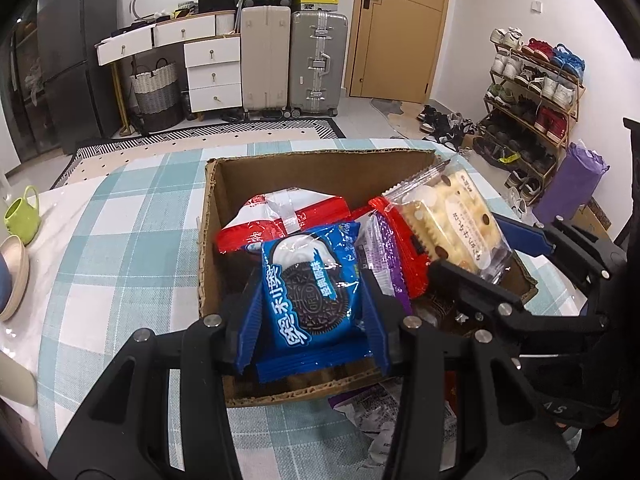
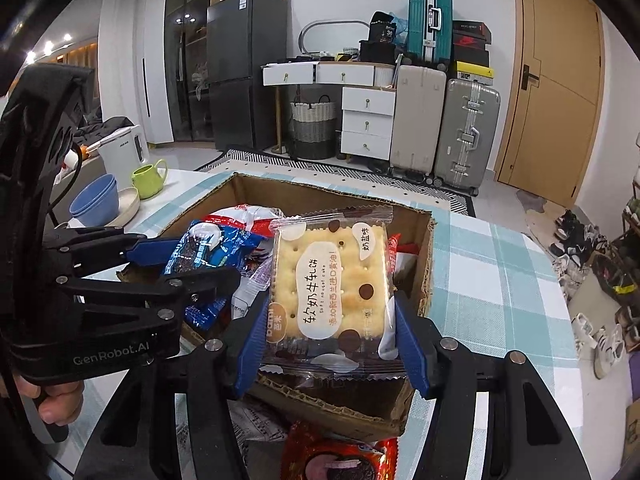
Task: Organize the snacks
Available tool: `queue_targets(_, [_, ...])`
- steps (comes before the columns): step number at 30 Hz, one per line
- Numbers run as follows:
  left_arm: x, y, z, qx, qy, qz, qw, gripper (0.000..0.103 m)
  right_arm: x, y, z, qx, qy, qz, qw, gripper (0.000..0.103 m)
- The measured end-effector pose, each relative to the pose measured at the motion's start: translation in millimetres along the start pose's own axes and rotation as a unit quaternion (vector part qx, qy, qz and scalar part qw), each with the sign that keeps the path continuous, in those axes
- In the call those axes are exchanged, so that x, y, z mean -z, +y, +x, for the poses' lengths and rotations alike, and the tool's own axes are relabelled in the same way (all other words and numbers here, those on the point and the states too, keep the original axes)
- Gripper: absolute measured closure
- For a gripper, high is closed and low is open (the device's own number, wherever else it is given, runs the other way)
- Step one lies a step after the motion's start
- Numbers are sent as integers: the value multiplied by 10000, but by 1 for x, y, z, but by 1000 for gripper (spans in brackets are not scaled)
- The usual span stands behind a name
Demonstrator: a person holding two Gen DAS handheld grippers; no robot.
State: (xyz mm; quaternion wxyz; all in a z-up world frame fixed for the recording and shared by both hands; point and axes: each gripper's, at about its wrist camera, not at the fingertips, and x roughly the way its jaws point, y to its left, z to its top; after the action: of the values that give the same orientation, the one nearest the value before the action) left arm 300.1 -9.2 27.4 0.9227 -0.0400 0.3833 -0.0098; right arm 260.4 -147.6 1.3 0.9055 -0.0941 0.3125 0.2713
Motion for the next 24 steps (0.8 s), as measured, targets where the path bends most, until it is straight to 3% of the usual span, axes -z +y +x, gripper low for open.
queue_targets(11, [1,0,0,9,8,-27,10000,60,2,-2,-1,-83,46,8,10000,42])
queue_targets(15, [0,1,0,-60,53,-63,9999,60,0,-4,-6,-180,-12,92,9998,33])
queue_targets(17, [-3,2,-1,-99,39,-108,9999,56,0,-4,-14,-145,-147,137,9997,28])
queue_targets(19, [-4,3,-4,-164,19,-87,9998,49,-1,-4,-22,59,-271,170,9995,12])
queue_targets(20, [-4,3,-7,-127,4,-89,9999,48,-1,-7,-27,173,-367,206,9990,9])
queue_targets(21, [-3,4,-10,-119,-18,-93,9999,43,-1,-9,-32,225,-423,256,9985,6])
queue_targets(22, [-3,4,-13,-157,-51,-100,9998,31,-1,-12,-35,235,-439,308,9983,4])
queue_targets(24, [-2,6,-23,-62,-133,-100,9998,23,1,-17,-43,222,-402,416,9981,2])
